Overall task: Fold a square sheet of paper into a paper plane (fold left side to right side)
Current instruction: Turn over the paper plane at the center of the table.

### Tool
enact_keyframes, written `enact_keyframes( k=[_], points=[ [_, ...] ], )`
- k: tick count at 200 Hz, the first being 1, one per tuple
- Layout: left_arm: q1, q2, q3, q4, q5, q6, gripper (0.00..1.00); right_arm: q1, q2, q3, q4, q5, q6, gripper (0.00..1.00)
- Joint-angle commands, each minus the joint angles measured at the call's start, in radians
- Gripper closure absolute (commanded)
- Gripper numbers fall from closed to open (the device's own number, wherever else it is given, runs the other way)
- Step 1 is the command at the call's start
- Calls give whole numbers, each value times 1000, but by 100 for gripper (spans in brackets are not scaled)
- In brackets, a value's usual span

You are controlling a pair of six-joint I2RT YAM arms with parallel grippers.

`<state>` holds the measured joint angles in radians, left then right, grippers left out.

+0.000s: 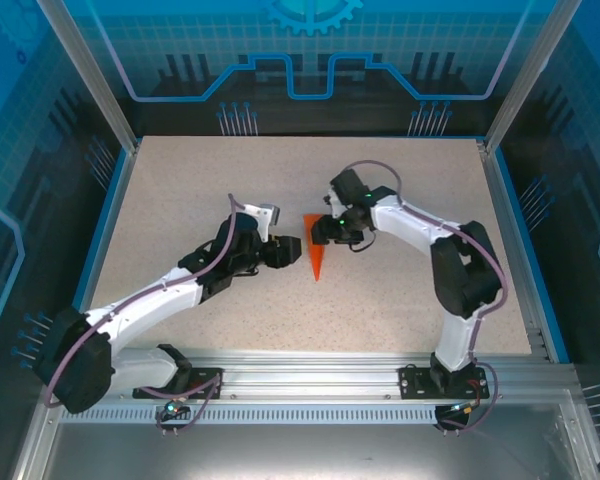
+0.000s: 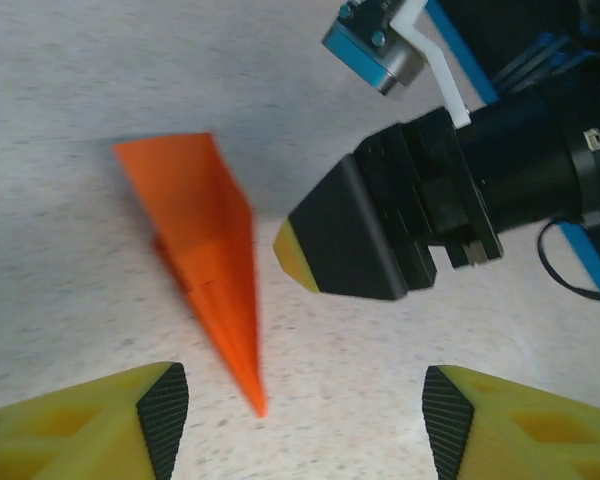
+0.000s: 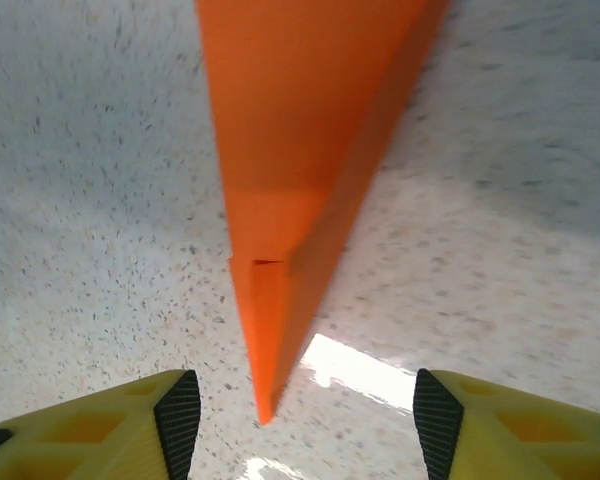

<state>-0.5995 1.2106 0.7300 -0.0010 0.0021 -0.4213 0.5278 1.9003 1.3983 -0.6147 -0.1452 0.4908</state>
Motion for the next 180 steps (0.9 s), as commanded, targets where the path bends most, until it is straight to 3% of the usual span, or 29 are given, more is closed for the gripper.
enact_keyframes(
  k=[1, 32, 71, 130, 153, 180],
  points=[
    [6, -35, -18, -93, -127, -13, 32, 16, 84, 75, -89, 117, 41, 39],
    [5, -61, -22, -126, -149, -10, 31, 26, 139, 97, -108, 142, 60, 54],
    [6, -85, -15, -159, -184, 0, 30, 26, 63, 56, -30, 40, 6, 100],
    [6, -140, -6, -201, -242, 8, 29, -62, -193, -178, 175, -359, -12, 100],
    [6, -149, 0, -214, -254, 9, 29, -109, -179, -280, 254, -445, 11, 100],
    [6, -165, 3, -224, -263, -3, 28, -154, -88, -348, 301, -451, 2, 100]
  ],
)
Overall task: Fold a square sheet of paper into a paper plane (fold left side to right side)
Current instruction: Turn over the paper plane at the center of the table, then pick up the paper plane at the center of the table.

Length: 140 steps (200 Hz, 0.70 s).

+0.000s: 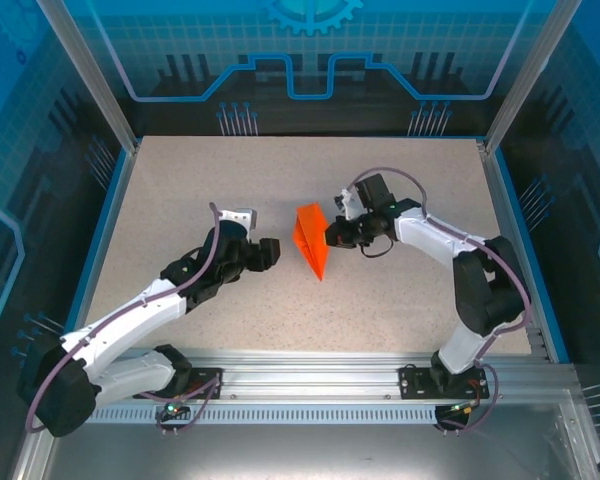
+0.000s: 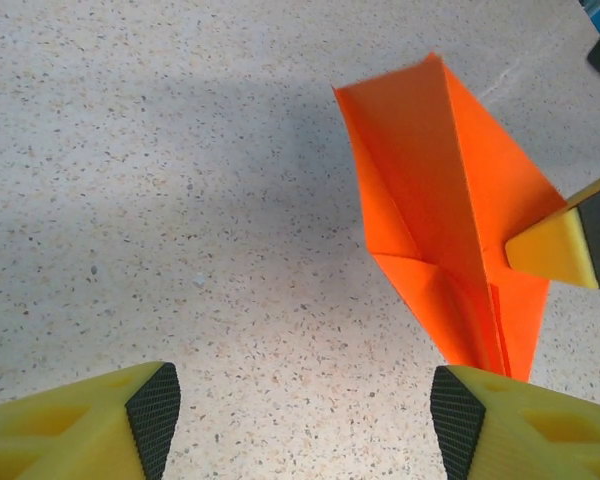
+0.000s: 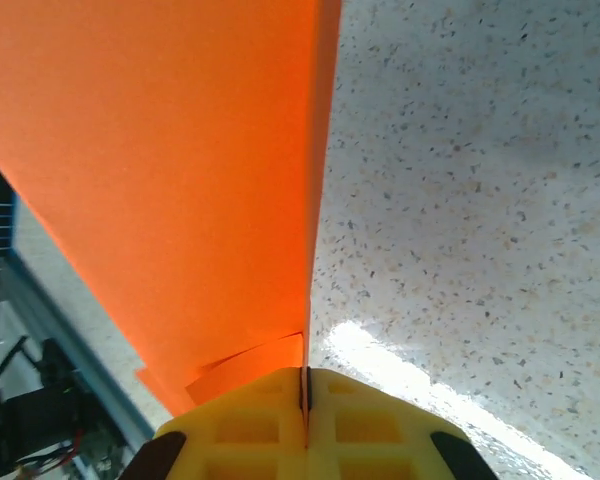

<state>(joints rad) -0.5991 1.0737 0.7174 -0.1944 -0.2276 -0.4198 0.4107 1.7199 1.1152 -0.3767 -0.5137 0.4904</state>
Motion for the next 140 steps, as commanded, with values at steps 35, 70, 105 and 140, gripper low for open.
enact_keyframes(
  k=[35, 70, 105, 140],
  points=[
    [5, -61, 19, -45, -54, -11, 27, -128, 125, -93, 57, -25, -27, 90],
    [5, -64, 29, -56, -80, -7, 20, -122, 29, 22, -208, 266, -119, 62],
    [4, -57, 27, -42, -90, -9, 14, -45, -78, 57, -334, 386, -123, 50],
    [5, -49, 24, -19, -98, -4, 4, 73, -85, 32, -332, 394, -30, 48]
  ],
)
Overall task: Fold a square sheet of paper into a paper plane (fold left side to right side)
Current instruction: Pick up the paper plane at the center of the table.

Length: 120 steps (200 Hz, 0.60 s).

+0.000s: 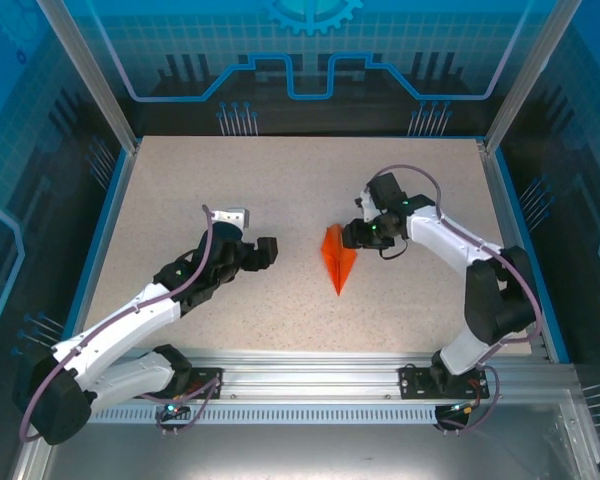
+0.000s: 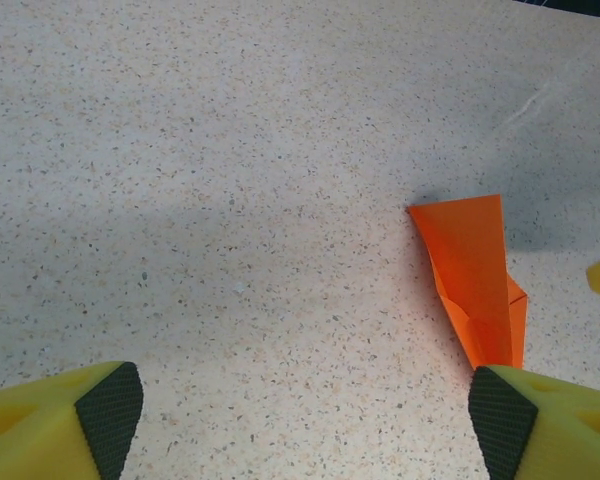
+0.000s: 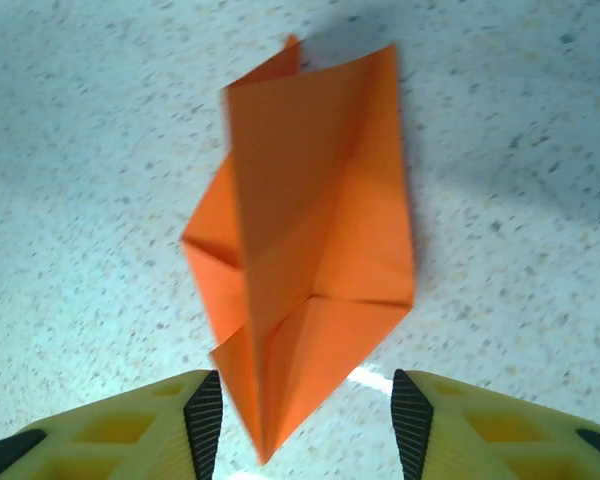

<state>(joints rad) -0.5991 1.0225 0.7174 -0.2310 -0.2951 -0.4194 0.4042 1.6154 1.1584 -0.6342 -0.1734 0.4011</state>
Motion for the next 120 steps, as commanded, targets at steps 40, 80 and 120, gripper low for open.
enact_keyframes(
  k=[40, 80, 120],
  points=[
    [5, 10, 23, 25, -37, -9, 2, 171, 140, 40, -88, 147, 96, 46],
    [5, 9, 19, 21, -34, -6, 2, 191, 225, 82, -89, 179, 101, 50],
    [5, 20, 25, 18, -29, 2, 1, 202, 280, 114, -70, 176, 98, 72]
  ],
)
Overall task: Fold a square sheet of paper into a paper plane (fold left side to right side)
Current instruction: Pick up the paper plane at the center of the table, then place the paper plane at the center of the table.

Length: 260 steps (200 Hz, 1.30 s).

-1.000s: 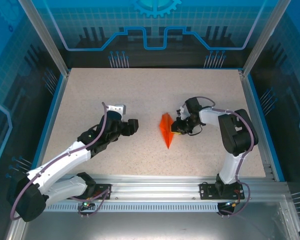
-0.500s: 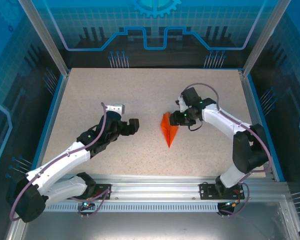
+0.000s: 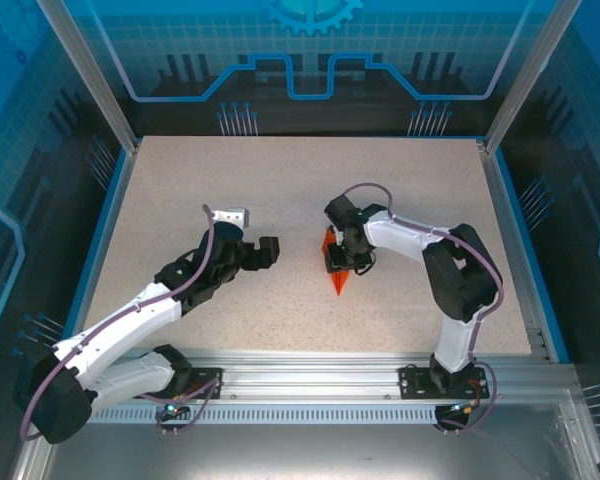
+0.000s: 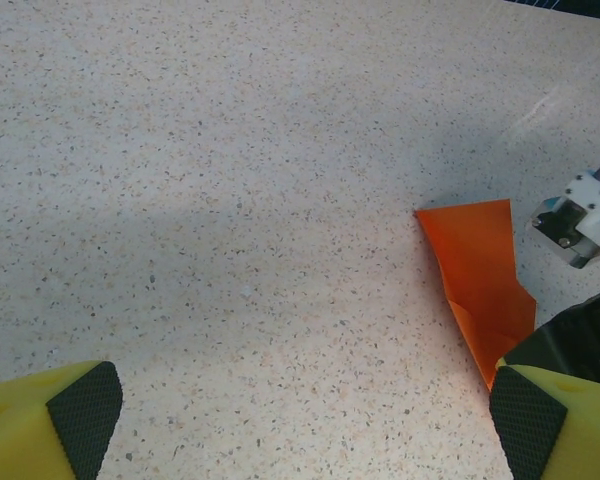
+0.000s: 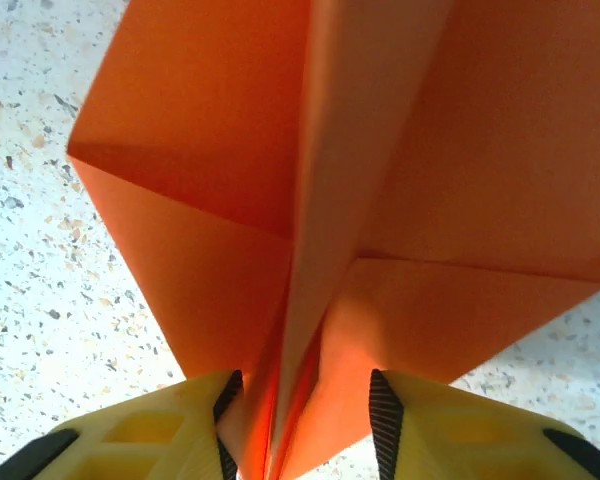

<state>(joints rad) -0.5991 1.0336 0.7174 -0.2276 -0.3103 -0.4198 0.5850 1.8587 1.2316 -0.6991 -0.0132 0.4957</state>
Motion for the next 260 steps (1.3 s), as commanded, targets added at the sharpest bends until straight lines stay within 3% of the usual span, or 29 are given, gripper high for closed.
enact_keyframes(
  k=[1, 29, 70, 121, 150, 177, 218, 260],
  points=[
    [5, 9, 25, 14, -14, 2, 1, 21, 37, 41, -5, 16, 4, 72],
    [5, 7, 20, 9, -10, 2, 2, 16, 60, 92, -35, 45, -12, 93],
    [5, -37, 21, -20, 11, 26, 2, -25, 133, 296, -155, 131, -28, 95],
    [5, -82, -1, -52, 24, 33, 1, -61, 345, 619, -263, 216, -5, 95],
    [5, -84, -14, -57, 36, 30, 2, -65, 462, 768, -334, 234, 3, 93],
    [5, -84, -21, -58, 37, 30, 1, -65, 511, 795, -347, 236, 12, 89],
    [5, -79, -17, -56, 48, 38, 1, -60, 472, 780, -346, 209, -3, 78],
    [4, -81, 10, -84, 43, 39, 1, -48, 303, 701, -348, 210, -28, 68]
  ],
)
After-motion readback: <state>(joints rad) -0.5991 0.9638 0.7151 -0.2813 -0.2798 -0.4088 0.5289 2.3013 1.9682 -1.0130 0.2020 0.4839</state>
